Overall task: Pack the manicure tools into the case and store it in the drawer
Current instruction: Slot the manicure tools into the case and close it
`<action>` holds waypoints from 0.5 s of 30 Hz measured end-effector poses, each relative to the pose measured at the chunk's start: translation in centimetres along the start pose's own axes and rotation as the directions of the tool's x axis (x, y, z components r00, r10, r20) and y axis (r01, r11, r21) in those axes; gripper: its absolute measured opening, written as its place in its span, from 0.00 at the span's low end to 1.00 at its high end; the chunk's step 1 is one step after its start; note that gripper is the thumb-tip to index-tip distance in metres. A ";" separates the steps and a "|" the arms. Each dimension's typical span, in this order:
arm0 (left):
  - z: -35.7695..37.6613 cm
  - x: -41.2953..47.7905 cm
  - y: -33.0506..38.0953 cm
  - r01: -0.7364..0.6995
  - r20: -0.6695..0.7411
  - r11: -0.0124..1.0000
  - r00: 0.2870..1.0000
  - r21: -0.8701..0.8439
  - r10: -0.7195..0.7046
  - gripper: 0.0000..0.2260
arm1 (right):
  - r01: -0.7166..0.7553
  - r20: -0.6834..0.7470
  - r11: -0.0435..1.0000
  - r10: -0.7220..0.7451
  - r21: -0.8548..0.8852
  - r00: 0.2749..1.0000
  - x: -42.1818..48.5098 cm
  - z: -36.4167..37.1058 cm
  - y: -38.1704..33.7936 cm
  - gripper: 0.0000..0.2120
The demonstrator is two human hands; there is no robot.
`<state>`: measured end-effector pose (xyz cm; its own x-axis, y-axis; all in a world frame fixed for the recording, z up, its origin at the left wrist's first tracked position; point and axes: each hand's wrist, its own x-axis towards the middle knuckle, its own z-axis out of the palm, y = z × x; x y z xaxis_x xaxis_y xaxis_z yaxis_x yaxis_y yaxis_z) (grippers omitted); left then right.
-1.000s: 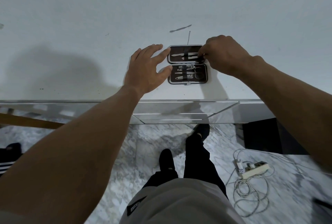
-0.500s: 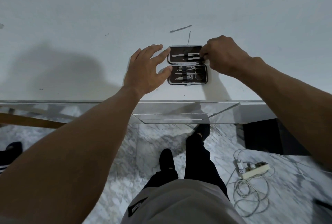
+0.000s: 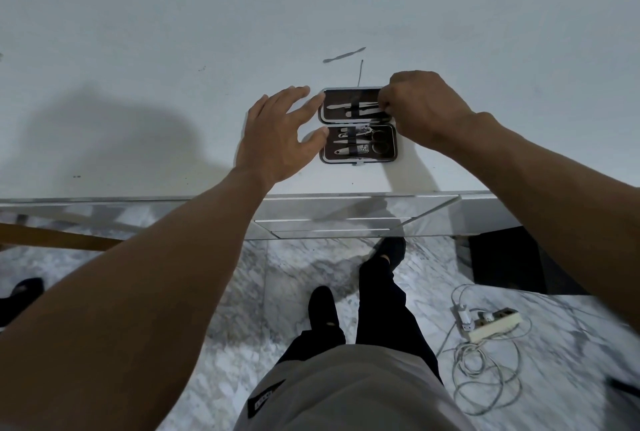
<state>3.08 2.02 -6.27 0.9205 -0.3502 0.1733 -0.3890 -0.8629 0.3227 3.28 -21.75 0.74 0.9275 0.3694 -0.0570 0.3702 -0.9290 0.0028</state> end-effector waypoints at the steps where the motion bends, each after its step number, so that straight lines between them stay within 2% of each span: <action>1: 0.0 0.0 0.0 0.000 0.000 1.000 1.000 -0.001 0.000 0.26 | -0.003 0.000 1.000 0.003 0.004 1.000 0.1 0.1 -0.1 0.10; 7: 0.0 0.0 0.0 0.011 0.018 1.000 1.000 0.002 -0.011 0.26 | 0.007 0.008 0.997 -0.007 0.081 1.000 0.5 0.3 -1.3 0.13; 15: -0.1 0.0 0.0 0.003 0.029 1.000 1.000 0.017 -0.003 0.26 | -0.126 0.038 0.956 0.121 0.263 0.992 0.9 0.4 -1.3 0.12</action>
<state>3.10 2.03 -6.15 0.9225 -0.3577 0.1450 -0.3856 -0.8699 0.3075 3.59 -20.18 0.31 0.9627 0.2535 -0.0941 0.2232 -0.9414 -0.2527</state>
